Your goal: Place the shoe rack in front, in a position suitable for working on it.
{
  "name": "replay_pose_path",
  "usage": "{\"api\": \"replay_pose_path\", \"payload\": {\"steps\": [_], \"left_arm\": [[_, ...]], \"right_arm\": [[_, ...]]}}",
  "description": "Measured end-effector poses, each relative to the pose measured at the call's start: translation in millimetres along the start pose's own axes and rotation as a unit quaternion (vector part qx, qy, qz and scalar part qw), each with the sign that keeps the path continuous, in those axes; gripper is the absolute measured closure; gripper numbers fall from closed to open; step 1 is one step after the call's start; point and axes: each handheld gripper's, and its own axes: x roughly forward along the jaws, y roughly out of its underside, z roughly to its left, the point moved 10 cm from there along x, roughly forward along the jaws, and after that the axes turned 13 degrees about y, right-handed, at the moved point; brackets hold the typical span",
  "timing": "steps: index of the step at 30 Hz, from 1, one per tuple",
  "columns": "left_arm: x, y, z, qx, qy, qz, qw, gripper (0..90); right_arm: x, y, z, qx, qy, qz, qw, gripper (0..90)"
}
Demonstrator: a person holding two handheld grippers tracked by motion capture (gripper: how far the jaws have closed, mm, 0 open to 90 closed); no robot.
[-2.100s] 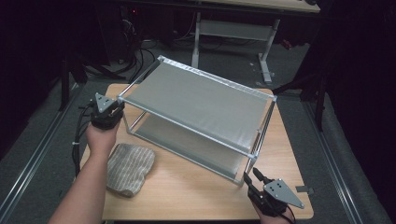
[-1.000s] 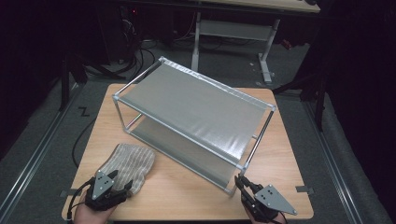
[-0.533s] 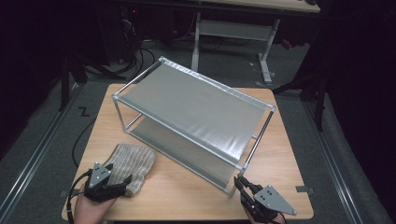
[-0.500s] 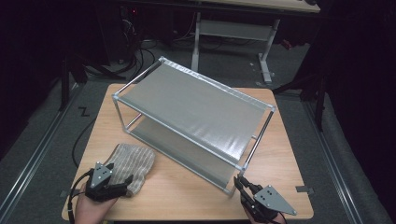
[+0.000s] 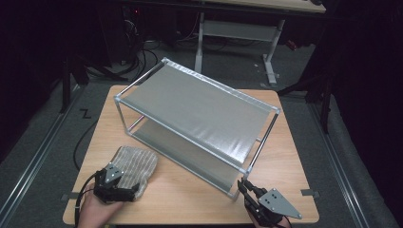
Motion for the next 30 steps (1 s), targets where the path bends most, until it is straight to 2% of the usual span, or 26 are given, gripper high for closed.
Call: {"api": "replay_pose_path", "payload": {"steps": [4,6,7,8,9,10,11,12,13,17,19,21,24,25,26,28,29,30], "left_arm": [[-0.4,0.9,-0.2,-0.008,0.001,0.0,1.0,0.7],[-1.8,1.0,-1.0,-0.007,0.002,-0.005,1.0,6.7],[-4.5,0.2,-2.9,0.0,0.006,-0.019,0.9998,11.9],[-4.5,0.2,-2.9,0.0,0.006,-0.019,0.9998,20.1],[-6.1,0.1,-5.1,0.006,0.01,-0.025,0.9996,20.1],[-6.8,-0.1,-7.0,0.013,0.014,-0.029,0.9994,27.5],[-7.5,-0.4,-11.4,0.024,0.023,-0.034,0.9989,38.7],[-7.5,-0.4,-11.4,0.024,0.023,-0.034,0.9989,43.8],[-7.6,-0.6,-13.5,0.028,0.025,-0.036,0.9987,43.8],[-6.4,-2.0,-21.7,0.029,0.033,-0.046,0.998,64.7],[-7.1,-3.4,-22.5,0.014,0.036,-0.049,0.998,67.0],[-7.9,-5.5,-23.7,0.015,0.034,-0.054,0.9978,68.1],[-9.6,-20.0,-30.8,0.035,0.021,-0.074,0.9964,70.3],[-6.8,-36.7,-38.5,0.057,0.013,-0.086,0.9946,70.7],[-6.8,-36.7,-38.5,0.057,0.013,-0.086,0.9946,70.8],[0.6,-56.6,-45.7,0.08,0.005,-0.092,0.9925,70.9],[12.9,-79.0,-48.5,0.085,0.001,-0.108,0.9906,71.1],[12.9,-79.0,-48.5,0.085,0.001,-0.108,0.9906,71.2]], "right_arm": [[-0.5,0.0,0.7,0.0,-0.003,0.0,1.0,77.5],[-0.6,0.4,0.7,0.001,-0.003,0.0,1.0,77.2],[-0.5,0.6,0.9,0.003,-0.003,0.0,1.0,77.1],[-0.5,0.6,0.9,0.003,-0.003,0.0,1.0,77.1],[-0.4,0.6,0.9,0.002,-0.002,0.0,1.0,77.1],[-0.1,0.5,0.8,0.001,-0.001,-0.001,1.0,77.2],[0.6,0.2,0.8,0.001,-0.001,-0.002,1.0,77.5],[0.6,0.2,0.8,0.001,-0.001,-0.002,1.0,77.5],[1.0,0.3,0.6,0.001,0.0,-0.001,1.0,77.6],[3.5,1.0,0.6,0.001,0.0,-0.003,1.0,79.9],[3.2,1.5,0.3,0.004,-0.005,0.0,1.0,80.3],[2.9,1.7,0.0,0.004,-0.005,0.0,1.0,80.3],[1.8,2.4,-1.1,0.002,-0.005,0.0,1.0,80.3],[1.3,2.6,-1.8,0.002,-0.005,0.0,1.0,80.2],[1.3,2.6,-1.8,0.002,-0.005,0.0,1.0,80.2],[0.9,2.8,-2.3,-0.001,-0.005,0.0,1.0,80.2],[0.7,2.8,-2.4,0.0,-0.005,0.0,1.0,80.2],[0.7,2.8,-2.4,0.0,-0.005,0.0,1.0,80.2]]}}
